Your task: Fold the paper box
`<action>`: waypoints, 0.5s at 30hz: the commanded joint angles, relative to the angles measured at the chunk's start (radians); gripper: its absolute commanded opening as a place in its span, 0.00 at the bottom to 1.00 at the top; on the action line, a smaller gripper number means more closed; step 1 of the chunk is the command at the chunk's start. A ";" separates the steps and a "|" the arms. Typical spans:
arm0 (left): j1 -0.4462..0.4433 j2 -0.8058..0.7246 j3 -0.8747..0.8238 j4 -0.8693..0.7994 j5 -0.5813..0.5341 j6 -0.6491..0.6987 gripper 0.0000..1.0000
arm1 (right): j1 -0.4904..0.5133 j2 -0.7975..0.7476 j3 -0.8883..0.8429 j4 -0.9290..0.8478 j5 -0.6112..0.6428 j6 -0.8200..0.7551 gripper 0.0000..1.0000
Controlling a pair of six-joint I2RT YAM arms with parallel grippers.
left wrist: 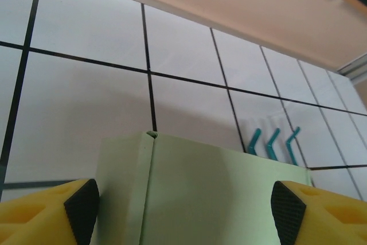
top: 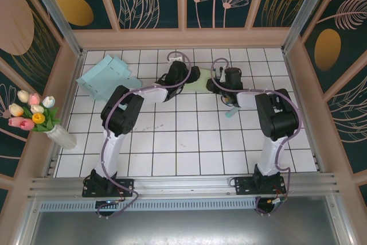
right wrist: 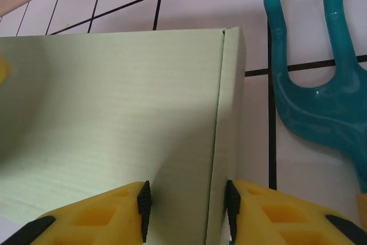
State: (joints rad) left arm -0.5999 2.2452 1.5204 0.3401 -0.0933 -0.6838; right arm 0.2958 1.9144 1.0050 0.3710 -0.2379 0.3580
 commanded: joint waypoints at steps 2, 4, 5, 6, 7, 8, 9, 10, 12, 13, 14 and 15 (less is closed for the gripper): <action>0.011 0.086 0.089 -0.126 0.025 0.010 0.81 | -0.020 0.035 0.059 0.054 -0.072 0.010 0.43; 0.024 0.114 0.120 -0.148 0.025 0.004 0.82 | -0.033 0.043 0.068 0.055 -0.072 0.013 0.43; 0.030 0.129 0.135 -0.154 0.027 0.004 0.83 | -0.039 0.045 0.067 0.058 -0.071 0.015 0.44; 0.034 0.140 0.148 -0.162 0.024 0.008 0.83 | -0.044 0.044 0.066 0.061 -0.069 0.017 0.44; 0.036 0.145 0.159 -0.170 0.018 0.014 0.83 | -0.048 0.042 0.065 0.063 -0.068 0.019 0.45; 0.039 0.151 0.170 -0.182 0.005 0.021 0.84 | -0.051 0.041 0.061 0.064 -0.067 0.021 0.46; 0.040 0.150 0.177 -0.194 -0.007 0.029 0.84 | -0.053 0.036 0.057 0.065 -0.065 0.022 0.46; 0.043 0.145 0.178 -0.200 -0.017 0.033 0.85 | -0.055 0.031 0.053 0.063 -0.061 0.022 0.47; 0.050 0.118 0.165 -0.211 -0.038 0.039 0.87 | -0.054 0.010 0.037 0.059 -0.037 0.024 0.49; 0.053 0.100 0.154 -0.218 -0.053 0.043 0.88 | -0.054 -0.006 0.027 0.055 -0.026 0.025 0.49; 0.056 0.072 0.134 -0.224 -0.077 0.047 0.89 | -0.055 -0.028 0.009 0.052 -0.015 0.025 0.50; 0.060 0.040 0.108 -0.230 -0.102 0.048 0.89 | -0.054 -0.057 -0.010 0.051 -0.007 0.024 0.50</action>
State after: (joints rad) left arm -0.5606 2.3695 1.6642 0.1715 -0.1200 -0.6628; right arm 0.2443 1.9369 1.0309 0.4000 -0.2718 0.3752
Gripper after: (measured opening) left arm 0.887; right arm 0.500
